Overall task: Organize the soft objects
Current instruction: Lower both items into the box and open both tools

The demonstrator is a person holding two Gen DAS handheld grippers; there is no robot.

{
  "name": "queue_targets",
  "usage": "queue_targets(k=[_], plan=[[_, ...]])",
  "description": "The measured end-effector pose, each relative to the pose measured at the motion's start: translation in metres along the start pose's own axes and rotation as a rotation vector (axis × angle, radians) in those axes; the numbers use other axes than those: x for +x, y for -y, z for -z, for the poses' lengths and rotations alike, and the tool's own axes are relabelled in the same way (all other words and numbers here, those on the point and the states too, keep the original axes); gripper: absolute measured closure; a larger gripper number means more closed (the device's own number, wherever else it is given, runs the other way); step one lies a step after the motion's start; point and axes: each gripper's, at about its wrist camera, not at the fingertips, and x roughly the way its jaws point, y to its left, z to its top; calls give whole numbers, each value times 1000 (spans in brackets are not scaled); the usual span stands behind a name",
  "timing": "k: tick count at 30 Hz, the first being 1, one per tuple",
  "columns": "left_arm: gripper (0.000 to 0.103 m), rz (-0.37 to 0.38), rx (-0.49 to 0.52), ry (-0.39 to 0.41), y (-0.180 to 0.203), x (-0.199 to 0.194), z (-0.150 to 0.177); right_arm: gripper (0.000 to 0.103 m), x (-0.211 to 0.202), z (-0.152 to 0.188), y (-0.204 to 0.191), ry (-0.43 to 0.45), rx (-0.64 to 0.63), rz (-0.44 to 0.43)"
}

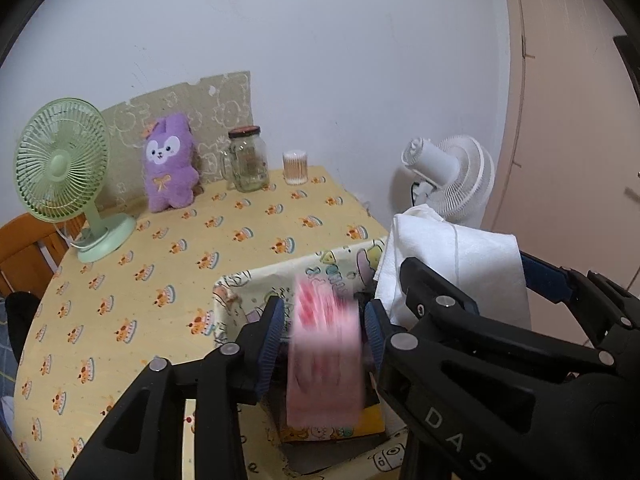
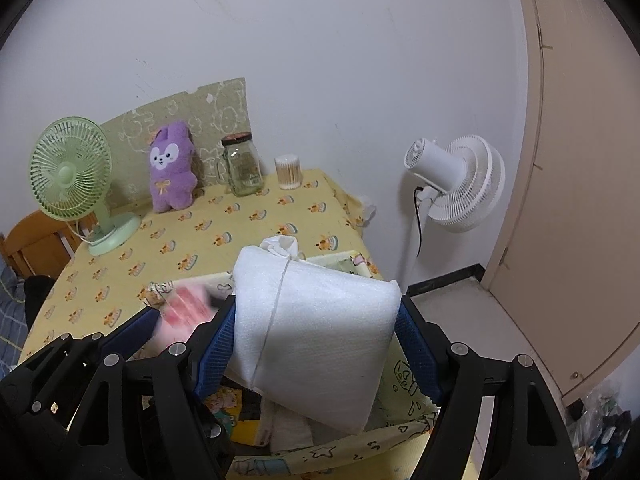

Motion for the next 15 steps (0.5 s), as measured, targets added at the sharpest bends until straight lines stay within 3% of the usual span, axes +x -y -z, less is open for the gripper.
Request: queue_targets(k=[4,15], plan=[[38,-31,18,-9,0,4,1,25,7,3,0,-6,3,9],[30,-46,10,-40,-12,8,7,24,17,8,-8,-23,4,-23]])
